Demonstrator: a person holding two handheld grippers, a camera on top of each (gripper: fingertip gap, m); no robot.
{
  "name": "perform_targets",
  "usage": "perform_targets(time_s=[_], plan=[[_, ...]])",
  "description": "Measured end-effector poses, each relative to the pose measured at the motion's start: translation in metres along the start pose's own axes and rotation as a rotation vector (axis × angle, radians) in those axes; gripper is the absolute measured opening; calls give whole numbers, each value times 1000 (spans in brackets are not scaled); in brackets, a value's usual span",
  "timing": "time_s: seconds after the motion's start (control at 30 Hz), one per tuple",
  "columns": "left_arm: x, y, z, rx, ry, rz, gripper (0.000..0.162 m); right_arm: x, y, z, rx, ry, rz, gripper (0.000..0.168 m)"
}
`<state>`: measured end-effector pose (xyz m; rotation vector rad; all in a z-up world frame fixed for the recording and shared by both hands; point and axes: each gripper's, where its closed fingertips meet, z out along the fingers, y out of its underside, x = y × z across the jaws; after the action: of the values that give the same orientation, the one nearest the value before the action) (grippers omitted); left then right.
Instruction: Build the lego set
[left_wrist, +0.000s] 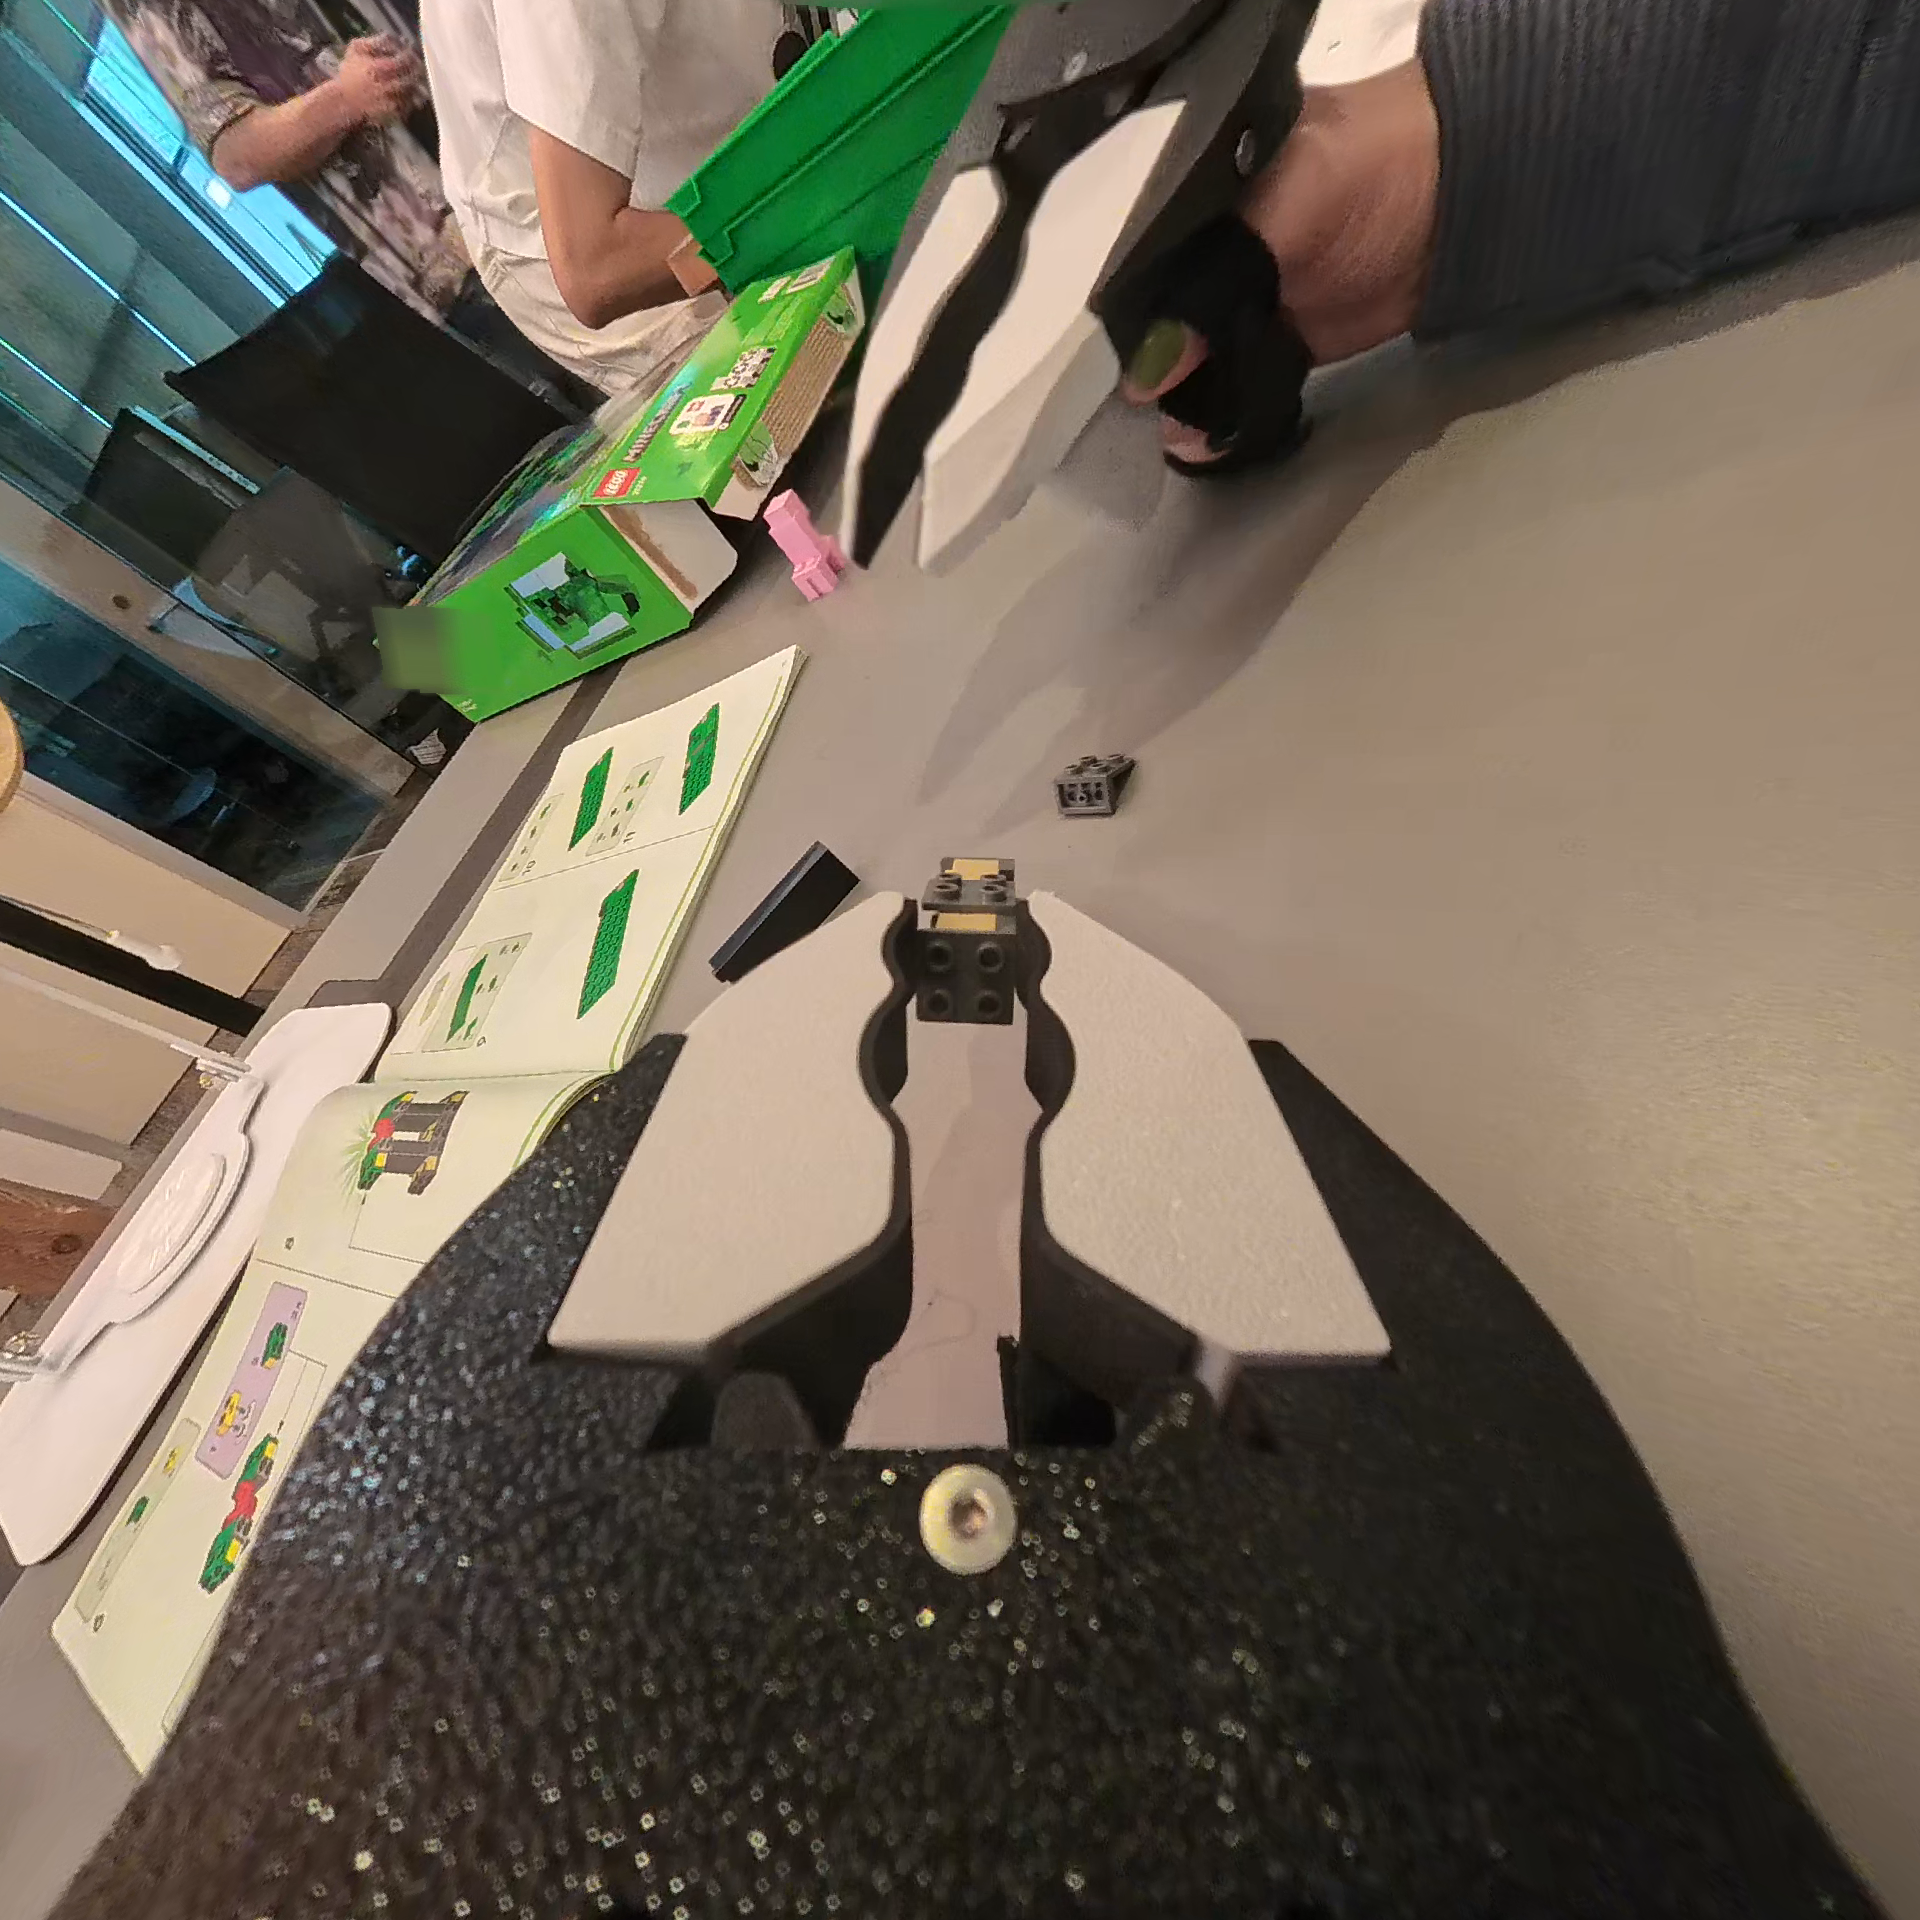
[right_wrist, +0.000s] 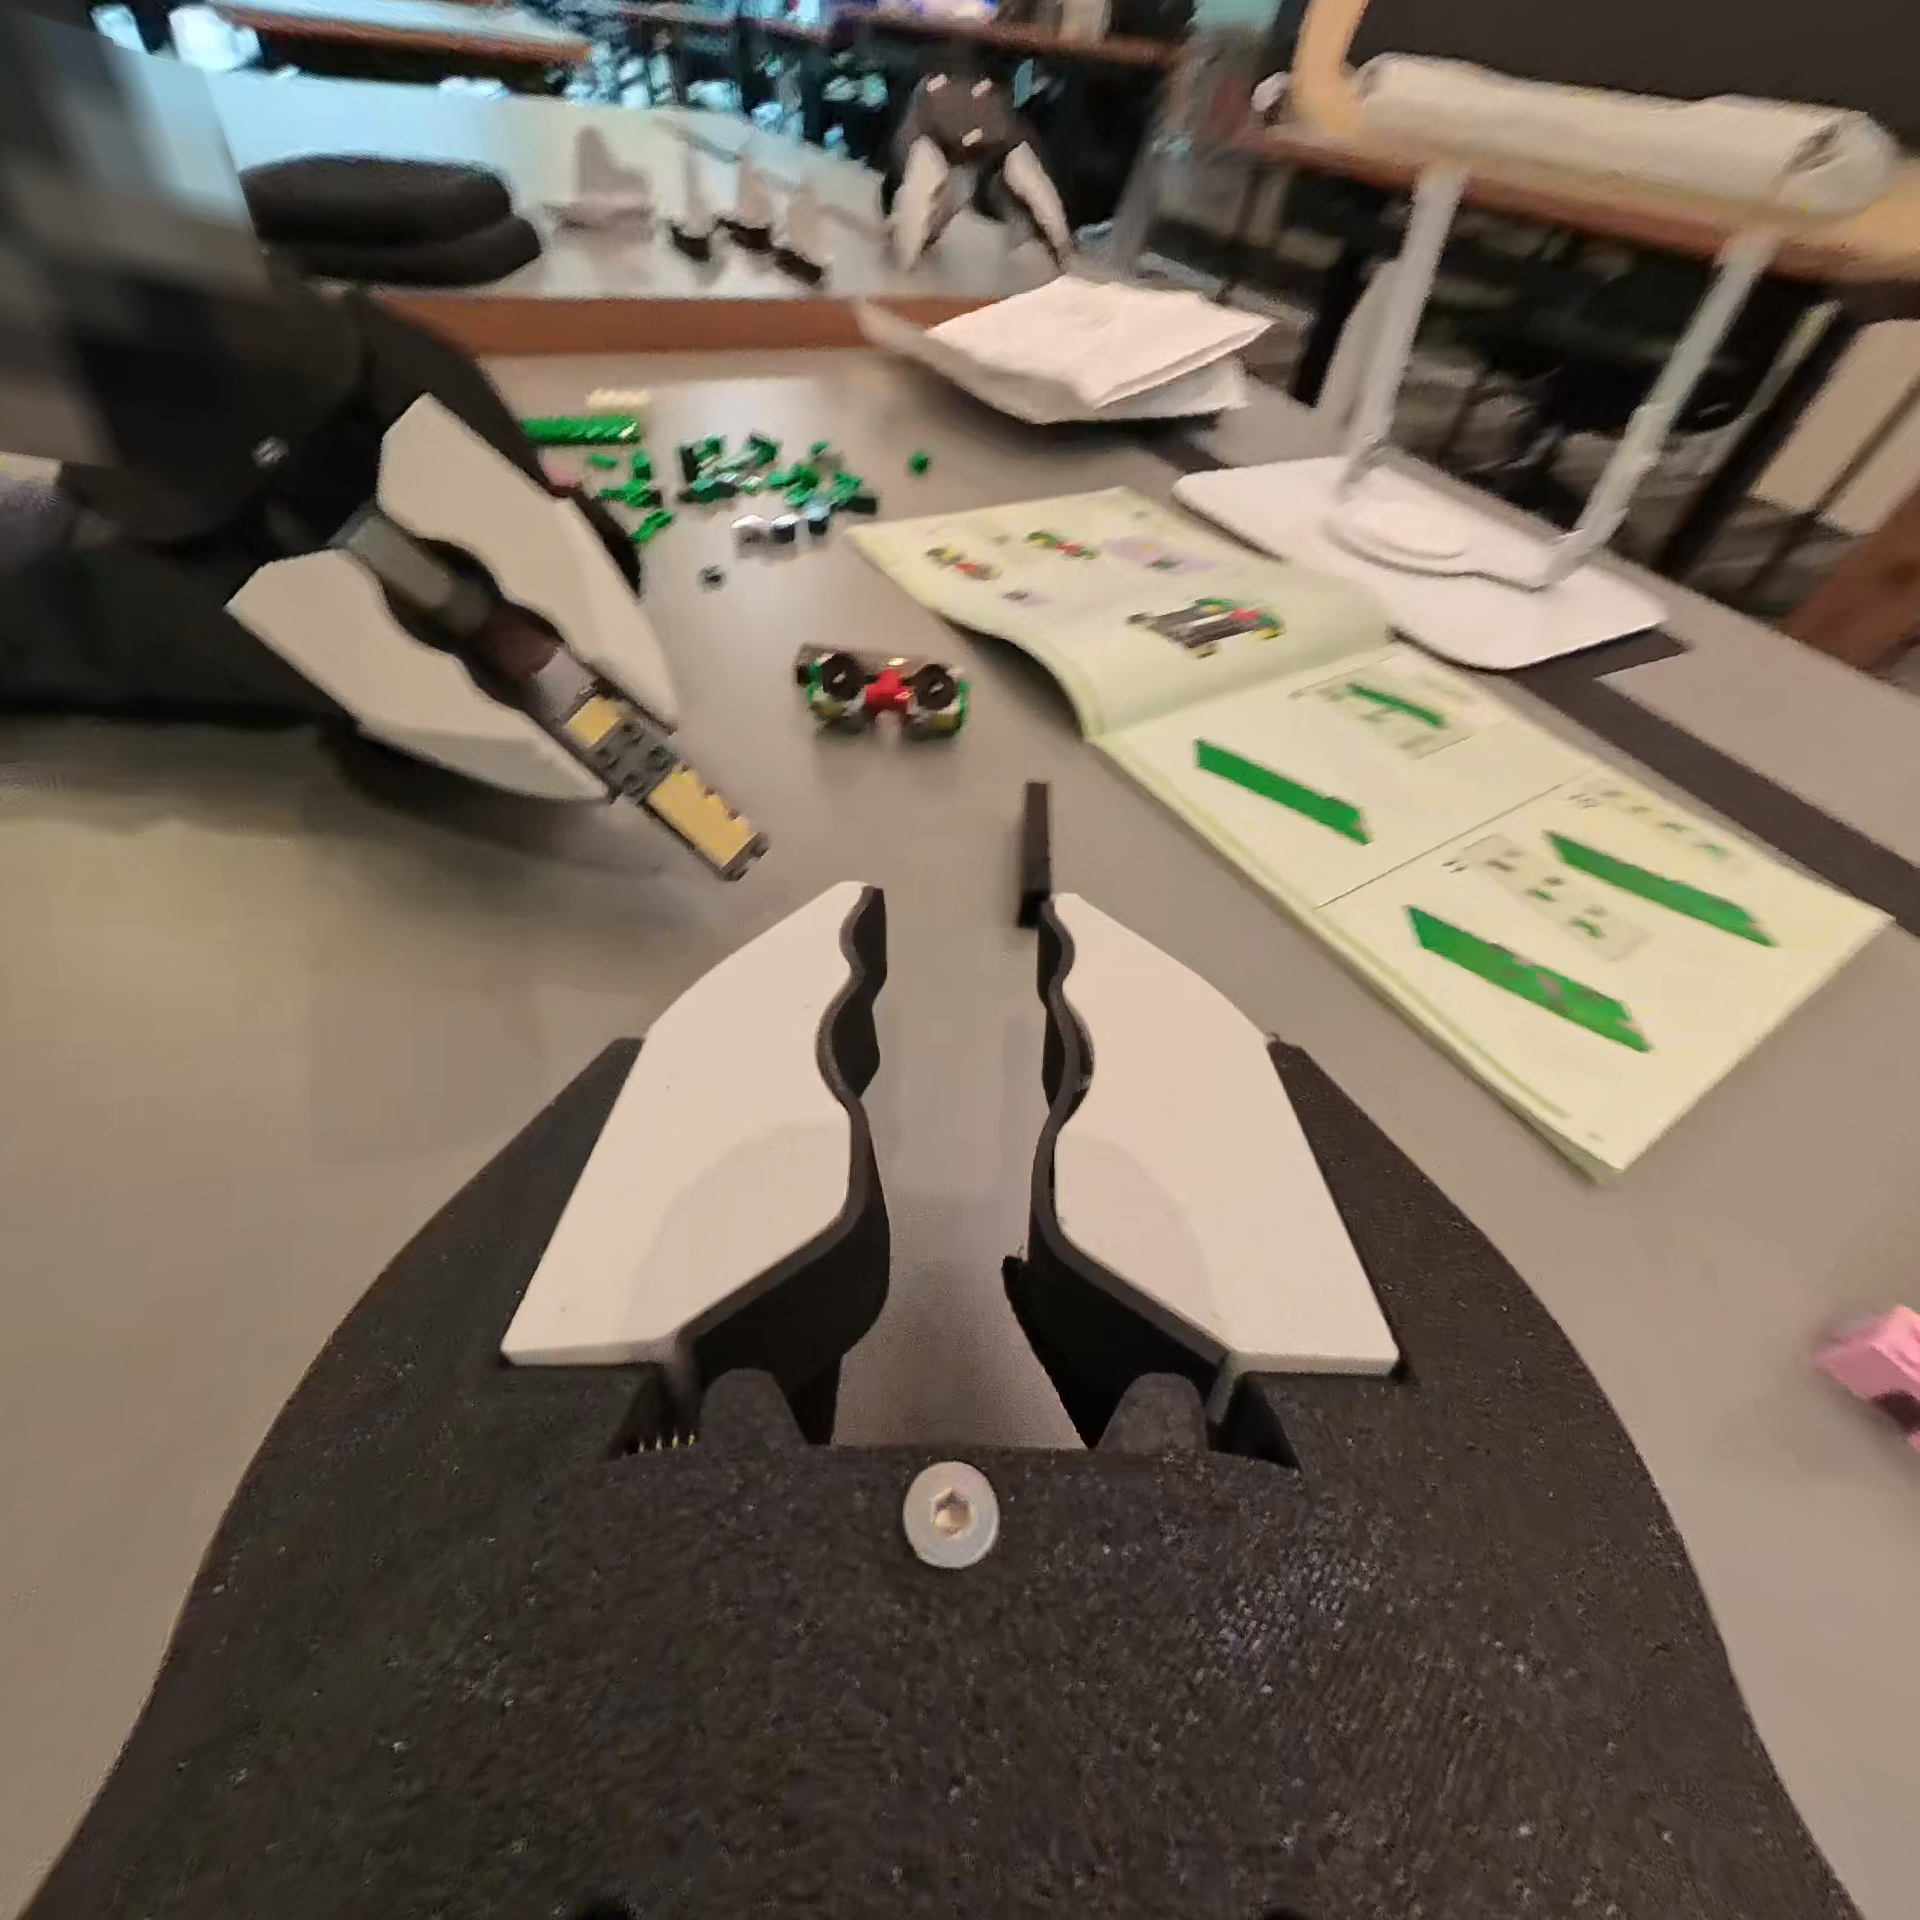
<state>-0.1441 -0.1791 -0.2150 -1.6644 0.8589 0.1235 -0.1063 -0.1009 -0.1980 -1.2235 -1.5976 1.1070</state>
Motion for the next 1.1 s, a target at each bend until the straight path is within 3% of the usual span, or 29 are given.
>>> perform_targets(time_s=[0.27, 0.33, 0.47, 0.7, 0.73, 0.8, 1.1], plan=[[5, -3, 0, 21, 31, 3, 17, -62, -17, 15, 54, -307, 6, 28], [11, -10, -2, 66, 71, 2, 17, -66, -7, 28, -25, -250, -114, 37], [21, -23, -8, 148, 146, -12, 17, -80, -8, 32, 0, -227, -289, 30], [25, -19, -4, 112, 157, 7, 17, -87, 0, 33, -42, -239, -364, 29], [24, -19, -4, 114, 157, 4, 17, -89, 2, 34, -55, -242, -385, 18], [25, -19, -5, 116, 167, 0, 17, -92, 6, 34, -68, -244, -424, 13], [20, -19, -3, 113, 114, 7, 25, -90, 6, 35, -66, -230, -429, 13]])
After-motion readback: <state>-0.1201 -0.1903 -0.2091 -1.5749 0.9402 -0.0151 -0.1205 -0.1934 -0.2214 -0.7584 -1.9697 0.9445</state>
